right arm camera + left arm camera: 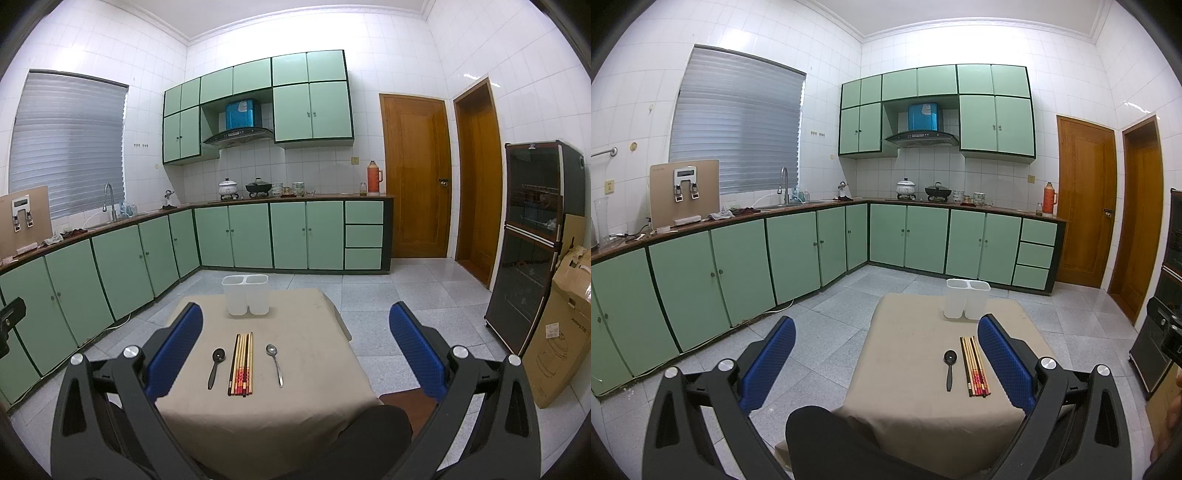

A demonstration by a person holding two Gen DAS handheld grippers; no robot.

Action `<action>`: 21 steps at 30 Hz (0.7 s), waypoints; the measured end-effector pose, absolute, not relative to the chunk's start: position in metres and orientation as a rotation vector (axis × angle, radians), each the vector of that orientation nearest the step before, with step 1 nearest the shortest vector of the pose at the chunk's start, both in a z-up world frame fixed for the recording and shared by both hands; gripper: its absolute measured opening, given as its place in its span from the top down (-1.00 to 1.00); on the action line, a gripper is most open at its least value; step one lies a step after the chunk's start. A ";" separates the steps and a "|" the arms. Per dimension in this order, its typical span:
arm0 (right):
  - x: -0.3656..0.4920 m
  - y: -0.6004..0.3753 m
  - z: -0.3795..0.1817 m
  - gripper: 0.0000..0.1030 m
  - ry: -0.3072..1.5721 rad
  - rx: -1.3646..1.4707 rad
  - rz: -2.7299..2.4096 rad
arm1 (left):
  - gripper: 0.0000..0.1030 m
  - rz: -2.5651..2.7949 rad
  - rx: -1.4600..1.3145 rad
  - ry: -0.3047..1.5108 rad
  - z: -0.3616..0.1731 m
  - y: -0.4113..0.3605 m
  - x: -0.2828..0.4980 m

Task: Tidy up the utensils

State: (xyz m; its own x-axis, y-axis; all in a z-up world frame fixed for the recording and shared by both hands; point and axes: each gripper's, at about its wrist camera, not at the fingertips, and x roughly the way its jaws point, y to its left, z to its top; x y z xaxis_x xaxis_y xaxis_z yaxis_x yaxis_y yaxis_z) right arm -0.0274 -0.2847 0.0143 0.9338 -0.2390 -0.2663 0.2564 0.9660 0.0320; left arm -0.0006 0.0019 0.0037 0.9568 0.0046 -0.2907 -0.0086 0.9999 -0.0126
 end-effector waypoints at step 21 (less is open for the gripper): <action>-0.030 -0.285 0.015 -0.90 0.263 0.070 -0.253 | -0.88 0.003 -0.013 0.297 0.005 0.002 -0.003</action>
State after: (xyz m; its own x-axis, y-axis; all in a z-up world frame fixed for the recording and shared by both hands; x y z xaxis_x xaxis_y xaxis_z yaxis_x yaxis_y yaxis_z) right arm -0.0298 -0.2848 0.0155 0.9341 -0.2383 -0.2657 0.2565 0.9659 0.0354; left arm -0.0026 0.0016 0.0049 0.9563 0.0007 -0.2925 -0.0046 0.9999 -0.0127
